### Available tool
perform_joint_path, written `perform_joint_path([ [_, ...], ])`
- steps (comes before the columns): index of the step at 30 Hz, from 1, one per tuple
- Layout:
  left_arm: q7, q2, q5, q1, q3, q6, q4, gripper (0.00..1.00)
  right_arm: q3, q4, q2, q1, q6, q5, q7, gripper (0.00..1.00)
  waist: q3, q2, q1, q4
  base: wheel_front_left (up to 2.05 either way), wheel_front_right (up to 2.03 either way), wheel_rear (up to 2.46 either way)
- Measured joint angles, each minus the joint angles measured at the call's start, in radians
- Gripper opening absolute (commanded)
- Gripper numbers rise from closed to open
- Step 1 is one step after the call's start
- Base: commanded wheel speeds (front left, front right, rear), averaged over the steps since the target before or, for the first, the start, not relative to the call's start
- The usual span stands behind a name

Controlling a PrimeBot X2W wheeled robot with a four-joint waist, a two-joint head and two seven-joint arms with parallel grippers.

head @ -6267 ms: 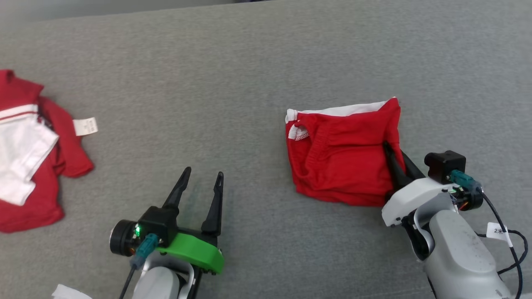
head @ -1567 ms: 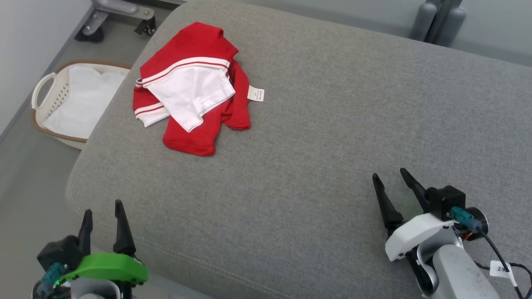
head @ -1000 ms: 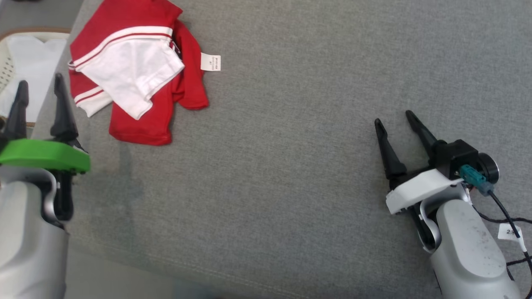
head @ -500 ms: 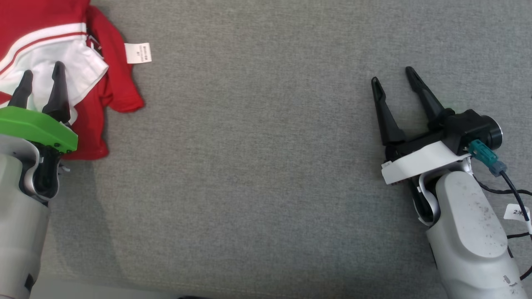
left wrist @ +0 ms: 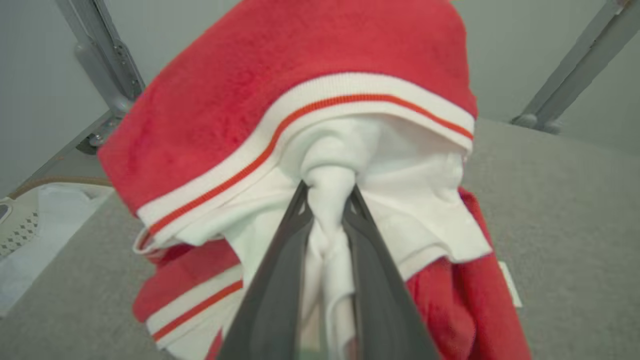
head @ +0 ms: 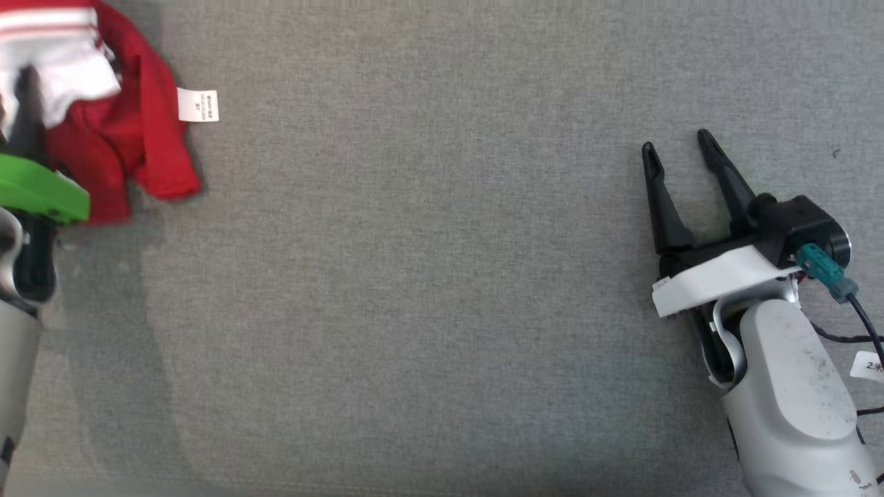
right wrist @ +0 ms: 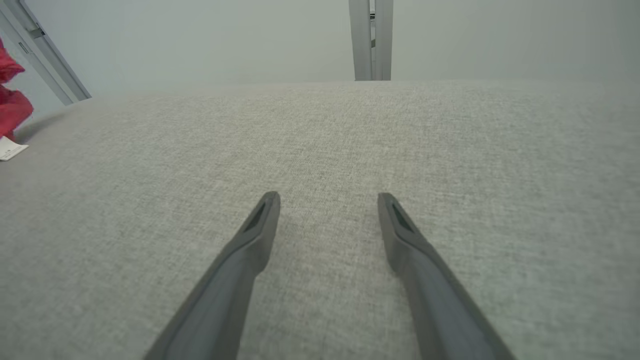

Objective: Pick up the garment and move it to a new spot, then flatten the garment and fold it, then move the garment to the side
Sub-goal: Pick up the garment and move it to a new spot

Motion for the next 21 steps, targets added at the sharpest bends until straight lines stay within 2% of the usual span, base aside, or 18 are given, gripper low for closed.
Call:
perform_joint_path([
  [2,-0.004,0.005,0.059,-0.009,0.062,0.0,-0.08,0.0,0.001,0.01,-0.002,0.016,-0.001,0.011,0.003,1.0,-0.023,0.0,0.0,0.0,0.0,0.0,0.0],
  [5,-0.004,-0.023,0.156,0.008,0.132,0.0,-0.214,0.0,0.005,0.024,-0.002,0.04,-0.001,0.032,0.007,1.0,-0.063,0.0,0.0,-0.004,0.0,0.0,0.0],
  [9,-0.004,-0.069,0.242,0.044,0.134,0.0,-0.346,0.0,0.018,0.033,-0.002,0.071,-0.001,0.061,0.007,1.0,-0.111,0.0,0.0,-0.024,0.0,0.0,0.0],
  [14,-0.004,-0.145,0.275,0.074,0.031,0.0,-0.453,0.0,0.031,0.03,-0.002,0.098,-0.001,0.098,0.007,1.0,-0.154,0.0,0.0,-0.086,0.0,0.0,0.0],
  [21,-0.004,-0.246,0.262,0.082,-0.202,0.0,-0.437,0.0,0.05,0.022,-0.003,0.127,-0.001,0.122,0.007,1.0,-0.186,0.0001,0.0,-0.206,0.0,0.0,0.0],
])
